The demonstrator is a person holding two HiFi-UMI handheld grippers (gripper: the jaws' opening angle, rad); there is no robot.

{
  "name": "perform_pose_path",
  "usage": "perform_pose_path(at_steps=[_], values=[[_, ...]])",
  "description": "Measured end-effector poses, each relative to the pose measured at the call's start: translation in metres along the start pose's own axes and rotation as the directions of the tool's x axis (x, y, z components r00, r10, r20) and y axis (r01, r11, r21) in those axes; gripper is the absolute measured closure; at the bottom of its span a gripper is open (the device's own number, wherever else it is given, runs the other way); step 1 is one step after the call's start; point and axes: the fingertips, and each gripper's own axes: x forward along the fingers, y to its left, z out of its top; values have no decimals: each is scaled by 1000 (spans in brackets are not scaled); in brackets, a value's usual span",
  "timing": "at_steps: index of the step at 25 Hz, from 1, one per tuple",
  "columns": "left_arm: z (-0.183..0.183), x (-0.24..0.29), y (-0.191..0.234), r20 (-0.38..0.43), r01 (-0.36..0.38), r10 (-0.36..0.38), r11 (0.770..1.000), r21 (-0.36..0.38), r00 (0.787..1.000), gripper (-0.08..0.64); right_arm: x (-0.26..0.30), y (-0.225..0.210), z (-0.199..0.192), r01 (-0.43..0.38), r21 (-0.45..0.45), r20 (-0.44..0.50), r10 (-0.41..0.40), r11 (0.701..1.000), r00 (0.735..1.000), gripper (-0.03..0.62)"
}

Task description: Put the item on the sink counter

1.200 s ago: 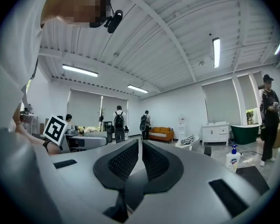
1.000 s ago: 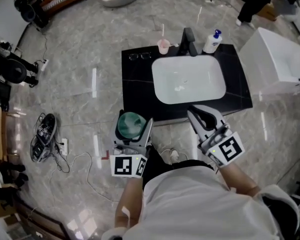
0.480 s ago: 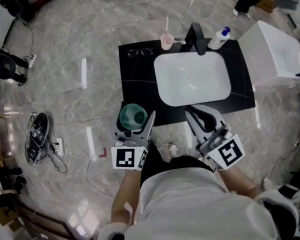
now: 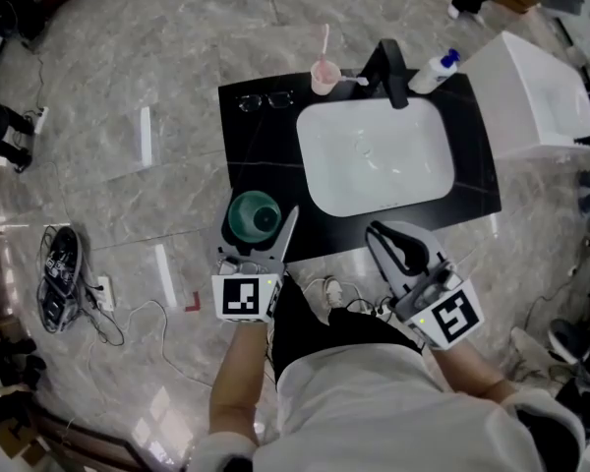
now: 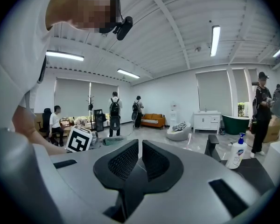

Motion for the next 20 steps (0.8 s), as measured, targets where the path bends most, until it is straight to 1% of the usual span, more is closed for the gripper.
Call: perform_pose_path(at_steps=[5, 9, 14, 20], values=[[-17, 18, 9, -11, -3, 4, 1000, 26, 1000, 161, 6, -4, -7, 5, 2, -20, -5, 1000, 1000, 543], [-23, 27, 16, -13, -17, 17, 1000, 6, 1000, 161, 12, -2, -10, -1, -1, -28, 1, 1000, 1000, 543], [-28, 39, 25, -2, -15, 15, 1000, 26, 1000, 161, 16, -4, -20, 0, 0, -61, 0, 1000, 998, 543], [-38, 51, 36, -8, -13, 13, 1000, 21, 1000, 161, 21, -6, -31, 12, 10, -92, -11, 1000, 996, 543]])
